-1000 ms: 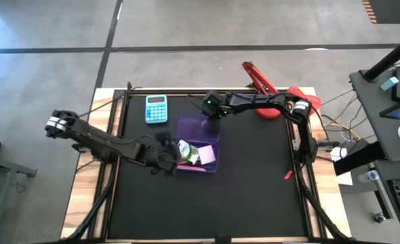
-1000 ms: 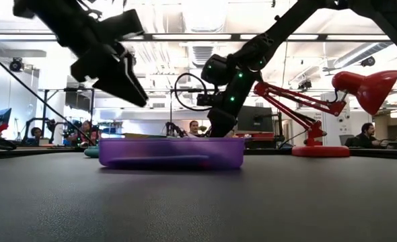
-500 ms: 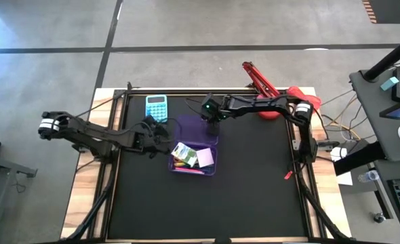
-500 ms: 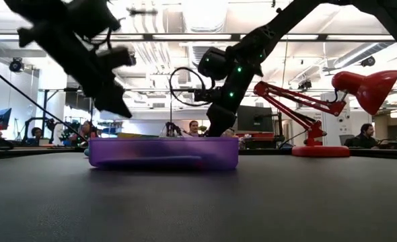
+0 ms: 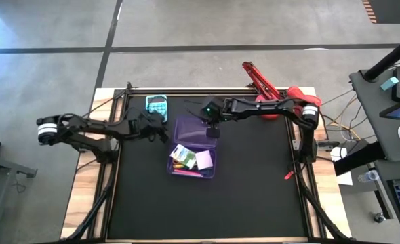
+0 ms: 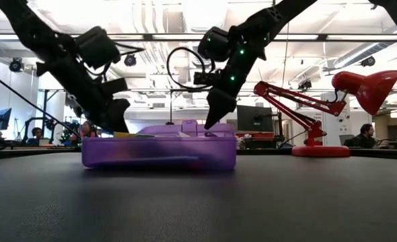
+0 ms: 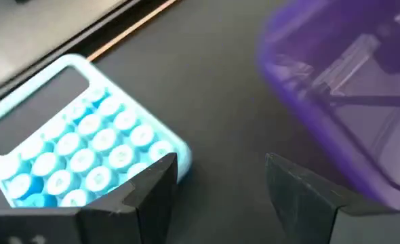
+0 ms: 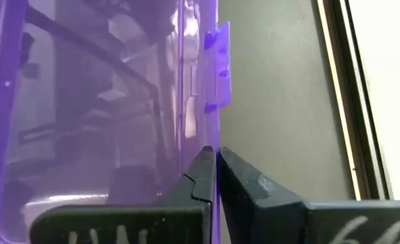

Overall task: Pack school essentials
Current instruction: Close the violet supply box

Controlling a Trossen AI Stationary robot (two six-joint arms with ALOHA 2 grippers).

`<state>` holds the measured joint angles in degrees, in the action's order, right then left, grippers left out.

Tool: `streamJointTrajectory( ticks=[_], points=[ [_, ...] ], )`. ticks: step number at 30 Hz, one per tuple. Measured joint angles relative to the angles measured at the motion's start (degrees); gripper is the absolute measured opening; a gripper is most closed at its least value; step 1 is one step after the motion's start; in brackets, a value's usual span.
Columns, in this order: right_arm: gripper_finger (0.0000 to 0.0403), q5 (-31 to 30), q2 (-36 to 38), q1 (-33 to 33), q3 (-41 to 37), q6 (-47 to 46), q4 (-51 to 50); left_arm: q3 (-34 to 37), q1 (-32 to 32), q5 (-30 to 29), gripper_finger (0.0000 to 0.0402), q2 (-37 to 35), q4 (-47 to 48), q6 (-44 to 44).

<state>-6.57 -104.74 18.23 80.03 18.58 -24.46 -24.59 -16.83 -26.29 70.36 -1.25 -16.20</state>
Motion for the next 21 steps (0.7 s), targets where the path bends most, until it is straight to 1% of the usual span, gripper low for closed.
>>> streamJointTrajectory(
  ticks=[1,5,6,9,16,18,21],
  points=[
    [0.0008,-0.1,0.21,-0.4,0.0,0.14,-0.2,0.74,-1.44,1.3,0.0205,-0.27,-1.23,0.01],
    [0.0008,-1.93,0.56,-1.86,-0.02,0.79,-0.81,3.03,-5.82,11.74,0.0205,-1.43,-8.65,1.23],
    [0.0008,-2.31,0.56,-2.21,-0.02,0.96,-1.0,3.48,-6.57,13.21,0.0205,-1.54,-10.47,1.7],
    [0.0008,-2.68,0.56,-3.01,-0.02,1.08,-0.95,4.34,-8.69,13.9,0.0205,-1.54,-13.11,2.83],
    [0.0008,-2.62,0.56,-4.27,0.18,1.04,-0.91,4.37,-12.2,14.19,0.0205,0.58,-13.34,3.53],
    [0.0008,-2.63,0.56,-4.6,0.46,1.06,-0.84,4.38,-12.69,16.12,0.0205,1.32,-13.71,3.55],
    [0.0008,-2.62,0.56,-5.22,1.44,1.14,-0.72,4.37,-13.05,20.55,0.0205,2.42,-16.54,3.77]
  ],
)
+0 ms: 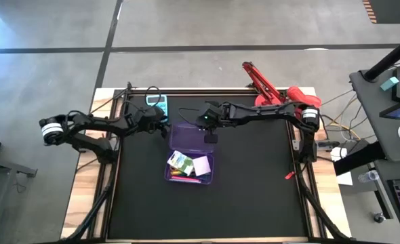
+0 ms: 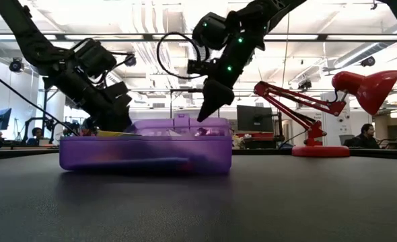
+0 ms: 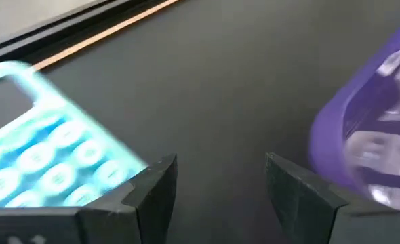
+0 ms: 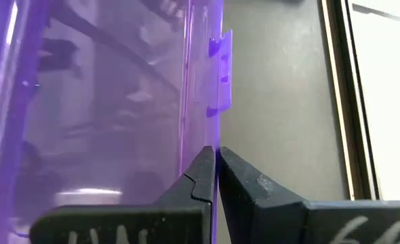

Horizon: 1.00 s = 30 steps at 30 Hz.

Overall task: Pack school essentials
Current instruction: Close the violet supply box

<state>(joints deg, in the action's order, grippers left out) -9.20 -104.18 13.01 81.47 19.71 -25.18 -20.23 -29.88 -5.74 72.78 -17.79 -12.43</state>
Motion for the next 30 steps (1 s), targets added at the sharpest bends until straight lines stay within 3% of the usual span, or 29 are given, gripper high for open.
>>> streamJointTrajectory(
  ticks=[7,13,19,30],
  points=[
    [0.0009,0.17,0.0,-0.81,2.32,-0.18,-1.87,0.0,-0.29,5.12,0.0205,0.37,-2.96,2.25],
    [0.0009,0.16,0.0,-0.97,3.15,-2.13,-3.28,0.0,-0.23,13.94,0.0205,0.19,-3.18,4.44],
    [0.0011,0.02,0.18,-0.88,5.76,-4.74,-4.68,0.0,-0.25,17.66,0.0205,0.19,-3.57,6.33],
    [0.0087,-0.06,6.01,-0.87,8.57,-12.32,-5.54,-0.13,-0.12,23.4,0.0205,0.15,-8.97,6.84]
  ],
)
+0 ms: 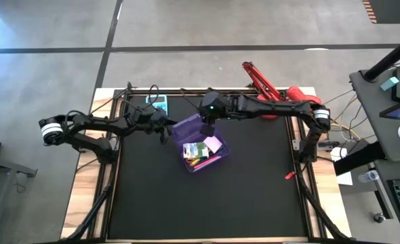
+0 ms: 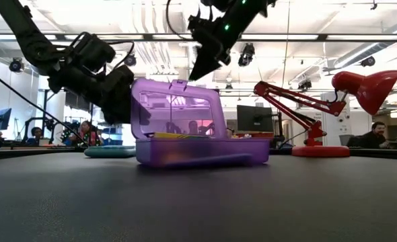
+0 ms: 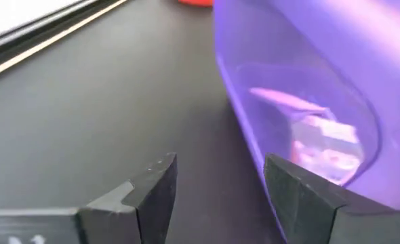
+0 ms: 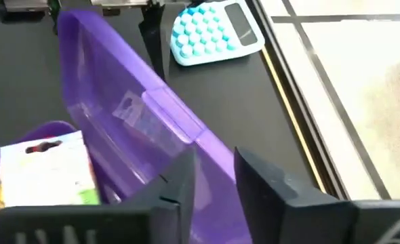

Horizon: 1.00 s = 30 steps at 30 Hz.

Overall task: Pack school essentials
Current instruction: Close the violet supply box

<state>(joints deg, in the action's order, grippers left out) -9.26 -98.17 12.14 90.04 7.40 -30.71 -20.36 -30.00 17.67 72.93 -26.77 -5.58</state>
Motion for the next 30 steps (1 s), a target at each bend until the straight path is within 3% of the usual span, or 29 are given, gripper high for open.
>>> streamJointTrajectory(
  ticks=[7,10,13,30],
  points=[
    [0.0146,-0.28,4.17,0.0,0.0,-4.52,-2.46,-0.11,0.24,4.63,0.0205,0.0,-5.12,-0.4],
    [0.0158,-3.83,5.03,0.25,0.0,-6.94,-2.44,-0.19,0.86,7.1,0.0205,0.0,-6.93,-1.54],
    [0.0159,-7.26,4.85,0.56,-0.04,-8.95,-3.12,-0.4,2.55,8.97,0.0205,0.0,-7.59,-1.55],
    [0.0135,-6.7,1.46,-4.41,-2.11,-19.32,-15.62,0.06,15.38,9.17,0.0205,0.04,-6.76,-1.57]
  ],
)
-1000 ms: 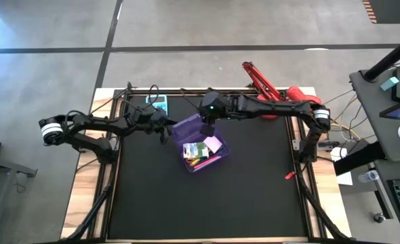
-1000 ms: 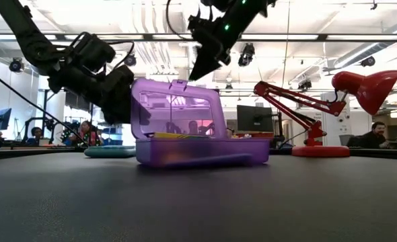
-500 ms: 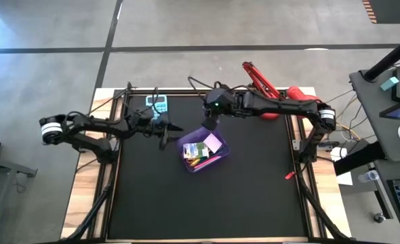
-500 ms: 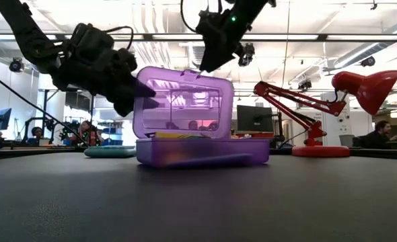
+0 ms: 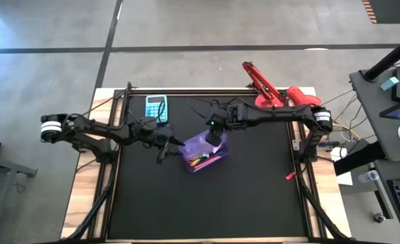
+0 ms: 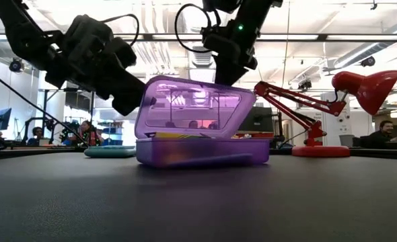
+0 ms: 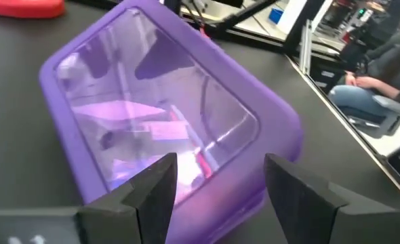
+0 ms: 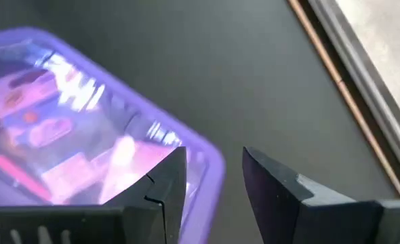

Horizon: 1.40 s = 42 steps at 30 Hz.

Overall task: Pack school essentials
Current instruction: Close the violet supply box

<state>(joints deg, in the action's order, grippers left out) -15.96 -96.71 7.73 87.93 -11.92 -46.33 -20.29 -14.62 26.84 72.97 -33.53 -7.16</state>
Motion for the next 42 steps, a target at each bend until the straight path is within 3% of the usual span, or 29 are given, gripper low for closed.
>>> streamJointTrajectory(
  ticks=[11,26,34,42],
  points=[
    [0.0128,-0.61,0.0,-7.33,-6.49,-5.13,0.67,0.87,4.45,-3.59,0.0205,0.02,0.04,-1.57],
    [0.013,-0.6,0.0,-11.29,-13.32,-10.46,6.75,1.16,8.05,-7.71,0.0205,0.76,-0.13,-3.08],
    [0.0126,-0.58,0.0,-13.21,-13.47,-11.08,8.68,1.14,8.51,-7.88,0.0205,5.82,-3.12,-4.53],
    [0.0127,-0.51,-0.22,-13.62,-15.86,-12.3,12.78,1.13,8.95,-7.88,0.0205,12.93,-11.98,-4.48]
  ],
)
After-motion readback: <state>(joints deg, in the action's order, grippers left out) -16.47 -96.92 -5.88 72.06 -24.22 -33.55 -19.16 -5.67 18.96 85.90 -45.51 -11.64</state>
